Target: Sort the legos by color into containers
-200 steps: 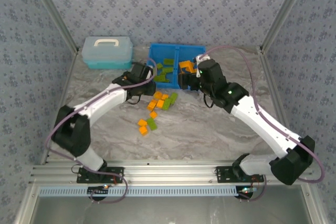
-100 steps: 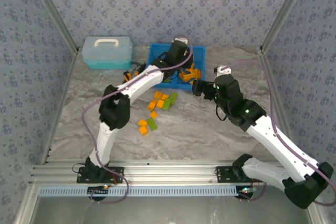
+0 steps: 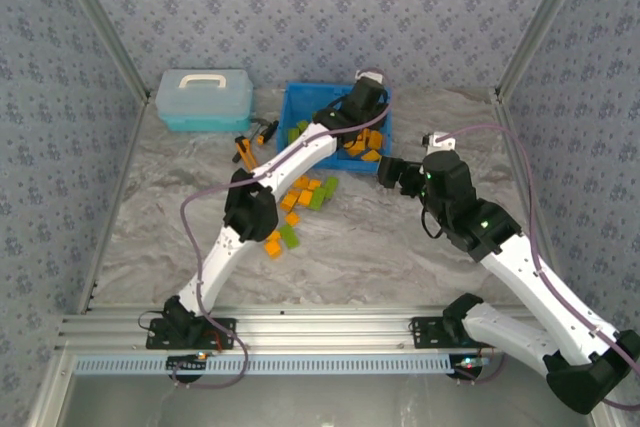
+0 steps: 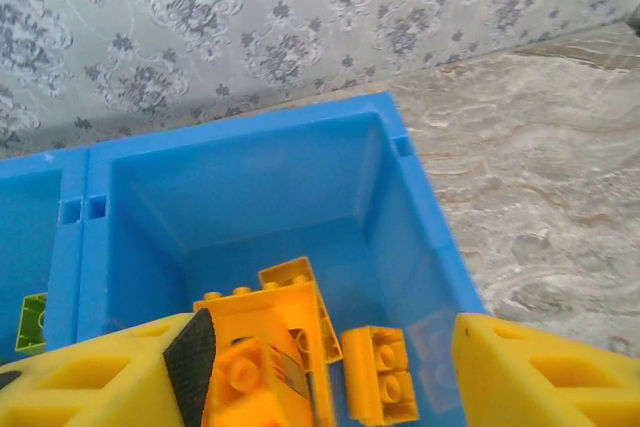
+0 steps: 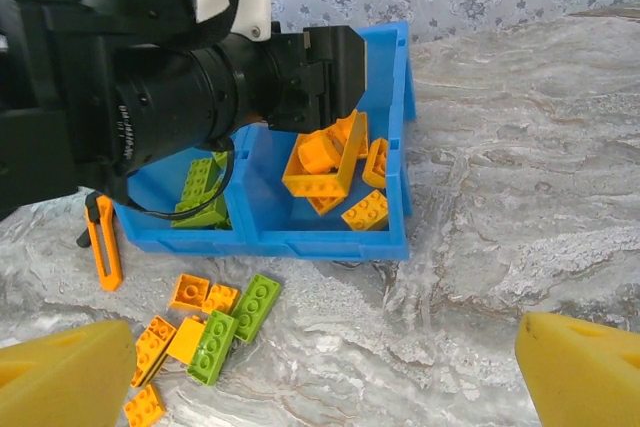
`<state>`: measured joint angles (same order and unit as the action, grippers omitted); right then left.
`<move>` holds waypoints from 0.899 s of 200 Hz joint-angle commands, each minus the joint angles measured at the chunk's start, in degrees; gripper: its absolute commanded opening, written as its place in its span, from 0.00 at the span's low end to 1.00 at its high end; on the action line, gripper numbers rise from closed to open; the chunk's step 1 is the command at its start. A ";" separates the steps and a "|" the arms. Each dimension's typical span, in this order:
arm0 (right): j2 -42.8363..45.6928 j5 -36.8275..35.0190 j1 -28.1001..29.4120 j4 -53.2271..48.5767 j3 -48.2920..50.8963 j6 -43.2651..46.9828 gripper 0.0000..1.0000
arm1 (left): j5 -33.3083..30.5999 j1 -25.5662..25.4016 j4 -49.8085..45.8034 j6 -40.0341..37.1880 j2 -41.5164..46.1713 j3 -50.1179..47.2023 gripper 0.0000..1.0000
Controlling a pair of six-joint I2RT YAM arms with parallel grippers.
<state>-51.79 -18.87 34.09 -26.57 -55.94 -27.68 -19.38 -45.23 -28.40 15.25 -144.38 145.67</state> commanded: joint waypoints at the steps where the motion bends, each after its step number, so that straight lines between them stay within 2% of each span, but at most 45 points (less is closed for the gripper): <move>1: 0.60 -0.99 -0.42 -1.18 -0.66 -0.24 1.00 | -1.09 -1.30 -4.23 -1.21 9.45 0.77 0.66; 20: 0.54 -0.83 -0.46 -1.12 -0.43 -0.26 1.00 | -0.85 -1.35 -5.12 0.49 19.64 -9.83 0.65; 51: 0.02 0.10 -0.83 1.31 0.77 -0.17 1.00 | -0.81 -1.28 1.58 2.49 42.46 -44.22 0.66; 73: -1.59 1.57 -1.26 3.53 0.71 0.49 1.00 | -1.09 -1.32 -3.55 3.59 53.71 -59.04 0.68; 88: -3.48 2.82 -1.57 4.42 0.10 0.85 1.00 | -3.19 -1.05 -10.94 10.65 59.08 -65.81 0.70; 117: -7.02 4.92 -2.00 6.02 -0.86 1.11 1.00 | 0.97 -1.22 -22.54 24.50 63.77 -73.71 0.75; 142: -9.14 6.33 -2.16 6.97 -1.08 0.79 1.00 | 5.81 -1.39 -19.90 34.85 64.91 -81.78 0.79; 180: -9.40 6.62 -2.36 5.50 -1.27 0.87 1.00 | 5.89 -1.69 -17.83 43.41 61.41 -88.05 0.81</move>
<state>-61.43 -13.04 32.21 -21.12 -55.64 -27.44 -14.41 -46.52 -46.15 49.32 -81.65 59.44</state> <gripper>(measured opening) 0.999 0.810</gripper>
